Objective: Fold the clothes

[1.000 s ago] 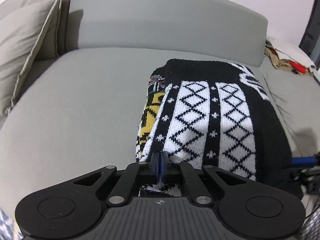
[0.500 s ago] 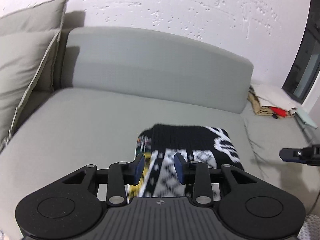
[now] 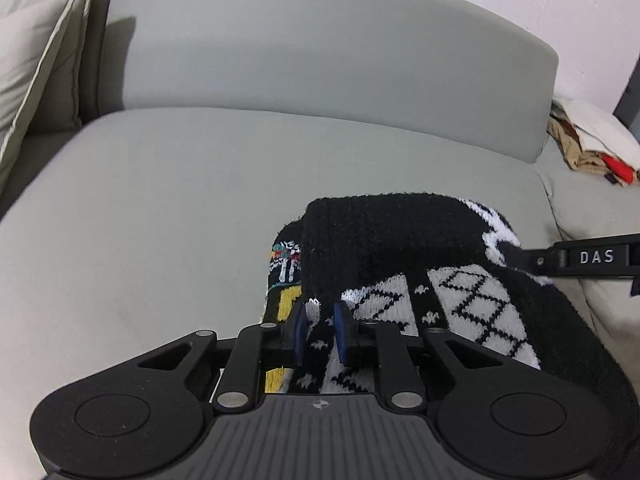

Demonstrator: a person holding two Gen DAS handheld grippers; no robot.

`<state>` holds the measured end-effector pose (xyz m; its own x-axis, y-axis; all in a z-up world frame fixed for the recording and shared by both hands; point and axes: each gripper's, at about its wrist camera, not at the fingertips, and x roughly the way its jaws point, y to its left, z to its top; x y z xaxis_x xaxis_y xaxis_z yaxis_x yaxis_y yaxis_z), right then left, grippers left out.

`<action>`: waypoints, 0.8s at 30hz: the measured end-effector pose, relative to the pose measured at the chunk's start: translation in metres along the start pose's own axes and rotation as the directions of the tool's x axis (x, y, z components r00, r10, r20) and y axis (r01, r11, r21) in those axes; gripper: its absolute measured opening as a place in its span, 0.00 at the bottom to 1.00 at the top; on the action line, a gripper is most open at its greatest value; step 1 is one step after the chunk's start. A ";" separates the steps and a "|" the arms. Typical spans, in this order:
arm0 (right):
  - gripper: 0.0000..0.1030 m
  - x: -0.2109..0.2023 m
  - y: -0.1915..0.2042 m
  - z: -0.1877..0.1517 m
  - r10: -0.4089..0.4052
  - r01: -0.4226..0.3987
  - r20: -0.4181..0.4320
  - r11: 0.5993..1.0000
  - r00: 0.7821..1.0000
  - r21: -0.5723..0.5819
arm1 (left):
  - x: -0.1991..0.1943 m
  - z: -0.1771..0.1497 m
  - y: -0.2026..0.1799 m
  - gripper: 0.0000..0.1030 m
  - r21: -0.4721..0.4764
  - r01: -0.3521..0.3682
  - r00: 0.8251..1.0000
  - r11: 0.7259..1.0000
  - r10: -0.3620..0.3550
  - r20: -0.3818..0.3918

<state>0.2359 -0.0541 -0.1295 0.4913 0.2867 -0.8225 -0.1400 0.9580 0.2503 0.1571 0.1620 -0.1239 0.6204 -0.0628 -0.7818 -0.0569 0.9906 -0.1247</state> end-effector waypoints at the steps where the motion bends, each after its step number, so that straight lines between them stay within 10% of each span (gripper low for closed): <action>1: 0.23 0.001 -0.003 0.000 0.006 -0.006 -0.007 1.000 1.000 0.012 | -0.001 0.000 0.000 0.15 -0.010 -0.014 1.000 1.000 0.014 -0.002; 6: 0.25 -0.029 -0.015 -0.002 0.062 -0.063 0.013 0.997 0.998 0.054 | -0.028 0.006 -0.002 0.17 -0.016 -0.028 1.000 0.999 0.028 0.004; 13: 0.59 -0.130 -0.041 -0.044 0.168 -0.172 0.071 0.983 0.983 0.060 | -0.121 -0.014 0.023 0.70 -0.119 0.034 0.998 0.992 -0.027 0.065; 24: 0.90 -0.187 -0.082 -0.112 0.252 -0.255 0.042 0.947 0.967 0.197 | -0.153 -0.072 0.069 0.88 -0.312 0.167 0.986 0.935 -0.167 0.026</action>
<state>0.0592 -0.1853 -0.0533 0.4756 0.5180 -0.7109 -0.0881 0.8322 0.5474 0.0022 0.2315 -0.0570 0.6412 -0.2244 -0.7338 -0.1934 0.8782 -0.4375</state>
